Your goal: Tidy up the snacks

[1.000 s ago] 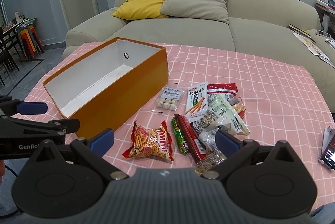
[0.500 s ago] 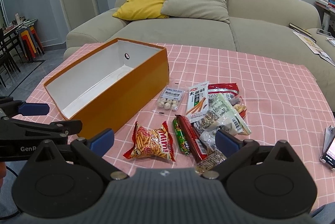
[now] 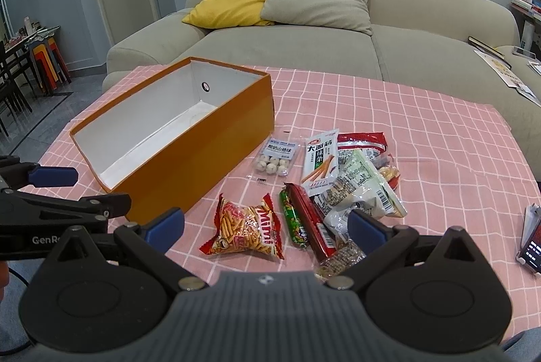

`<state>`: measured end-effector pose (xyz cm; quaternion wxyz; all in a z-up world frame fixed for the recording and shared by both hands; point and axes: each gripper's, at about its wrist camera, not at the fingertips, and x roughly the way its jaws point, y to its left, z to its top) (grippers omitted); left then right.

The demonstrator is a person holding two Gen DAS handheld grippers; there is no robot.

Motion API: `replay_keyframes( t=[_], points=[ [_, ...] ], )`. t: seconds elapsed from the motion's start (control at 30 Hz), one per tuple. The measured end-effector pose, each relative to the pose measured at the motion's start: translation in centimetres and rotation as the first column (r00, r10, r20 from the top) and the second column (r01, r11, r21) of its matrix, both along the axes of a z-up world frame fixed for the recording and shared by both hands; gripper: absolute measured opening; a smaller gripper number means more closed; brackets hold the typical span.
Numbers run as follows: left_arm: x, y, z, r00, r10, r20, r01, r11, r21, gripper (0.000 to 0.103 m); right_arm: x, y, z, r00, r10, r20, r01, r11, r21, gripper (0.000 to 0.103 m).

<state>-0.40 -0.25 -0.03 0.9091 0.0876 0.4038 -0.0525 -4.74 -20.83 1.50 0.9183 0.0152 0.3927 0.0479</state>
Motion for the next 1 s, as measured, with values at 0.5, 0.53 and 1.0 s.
replay_keyframes(
  t=[0.5, 0.53, 1.0],
  points=[
    [-0.04, 0.06, 0.06, 1.0, 0.001, -0.003, -0.001, 1.0, -0.001, 0.088, 0.1, -0.23, -0.01, 1.0, -0.004, -0.005, 0.004, 1.0, 0.007, 0.099],
    [-0.03, 0.03, 0.06, 1.0, 0.001, -0.003, -0.001, 1.0, 0.0, 0.088, 0.09, -0.22, -0.02, 1.0, -0.004, -0.005, 0.004, 1.0, 0.006, 0.099],
    [-0.11, -0.06, -0.03, 1.0, 0.002, -0.007, -0.002, 1.0, -0.008, 0.088, 0.07, -0.06, -0.19, 1.0, 0.0, -0.013, 0.0, 1.0, 0.002, 0.099]
  ],
)
